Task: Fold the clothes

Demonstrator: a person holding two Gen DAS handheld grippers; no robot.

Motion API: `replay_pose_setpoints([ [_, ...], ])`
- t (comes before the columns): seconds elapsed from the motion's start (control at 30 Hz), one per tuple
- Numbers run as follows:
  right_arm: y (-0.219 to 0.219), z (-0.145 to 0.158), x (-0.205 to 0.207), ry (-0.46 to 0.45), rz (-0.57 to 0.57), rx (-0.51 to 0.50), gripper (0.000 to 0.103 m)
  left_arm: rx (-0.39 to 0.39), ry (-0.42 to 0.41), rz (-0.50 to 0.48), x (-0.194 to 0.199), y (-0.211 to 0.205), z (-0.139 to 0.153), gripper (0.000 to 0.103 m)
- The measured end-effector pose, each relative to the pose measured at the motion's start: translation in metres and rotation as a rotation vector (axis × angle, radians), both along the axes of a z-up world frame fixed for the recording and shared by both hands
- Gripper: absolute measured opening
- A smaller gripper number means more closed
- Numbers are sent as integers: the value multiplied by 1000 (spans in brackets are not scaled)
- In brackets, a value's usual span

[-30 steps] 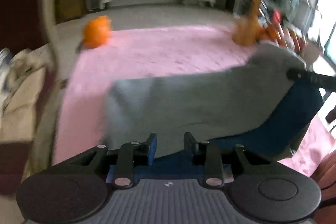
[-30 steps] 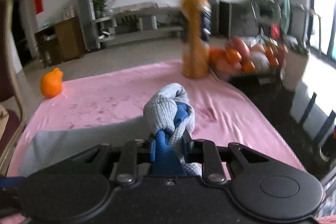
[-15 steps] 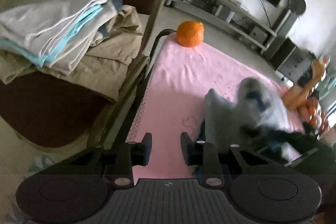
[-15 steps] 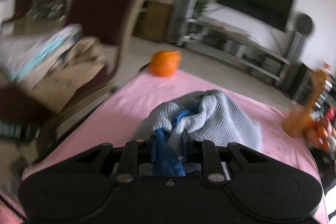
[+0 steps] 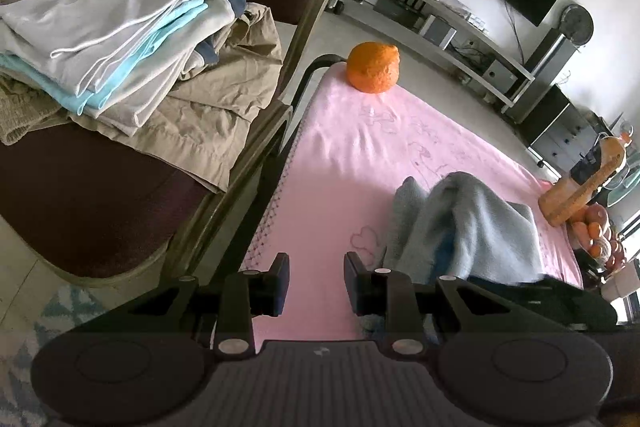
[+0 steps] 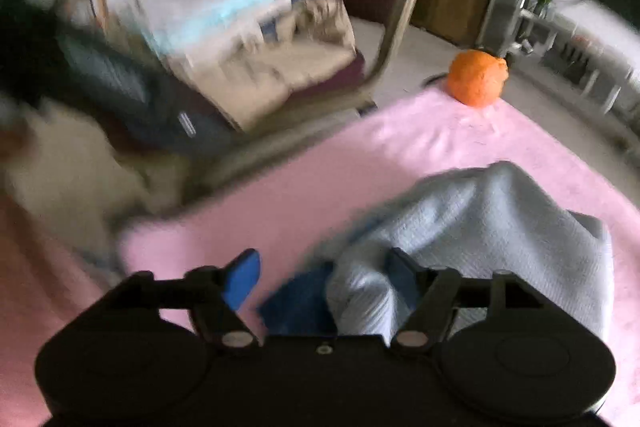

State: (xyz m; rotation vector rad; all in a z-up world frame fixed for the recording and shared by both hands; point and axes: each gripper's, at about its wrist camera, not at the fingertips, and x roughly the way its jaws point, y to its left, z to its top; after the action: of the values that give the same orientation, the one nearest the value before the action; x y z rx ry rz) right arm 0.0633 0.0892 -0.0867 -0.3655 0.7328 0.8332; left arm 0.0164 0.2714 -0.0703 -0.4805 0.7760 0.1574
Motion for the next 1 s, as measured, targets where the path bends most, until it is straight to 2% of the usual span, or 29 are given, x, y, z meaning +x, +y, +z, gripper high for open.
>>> replay_pose_setpoints([
  [0.13,-50,38,1,113,-115,181,69,12,5,-39,4,-10,-1,27],
  [0.23,-103,59,5,141,-270,281,72,11,-15,-125,9,-28,0,35],
  [0.3,-140,56,16,171,-383,329,73,-7,-31,-191,19,-41,1,46],
  [0.4,-184,32,26,252,-526,382,73,-53,-32,-253,37,-57,0,57],
  [0.43,-196,23,28,282,-563,403,73,-78,-19,-263,44,-60,-3,66],
  [0.53,-218,-1,34,356,-625,462,73,-84,49,-269,63,-72,-14,71],
  [0.6,-226,-13,37,386,-638,490,73,-30,111,-239,72,-81,-23,71],
  [0.83,-230,-32,44,424,-608,527,74,5,123,-257,85,-94,-32,64],
  [0.9,-229,-37,44,436,-602,522,74,15,126,-262,88,-98,-35,52],
  [1.0,-230,-44,43,451,-597,516,74,69,132,-281,92,-110,-36,51],
])
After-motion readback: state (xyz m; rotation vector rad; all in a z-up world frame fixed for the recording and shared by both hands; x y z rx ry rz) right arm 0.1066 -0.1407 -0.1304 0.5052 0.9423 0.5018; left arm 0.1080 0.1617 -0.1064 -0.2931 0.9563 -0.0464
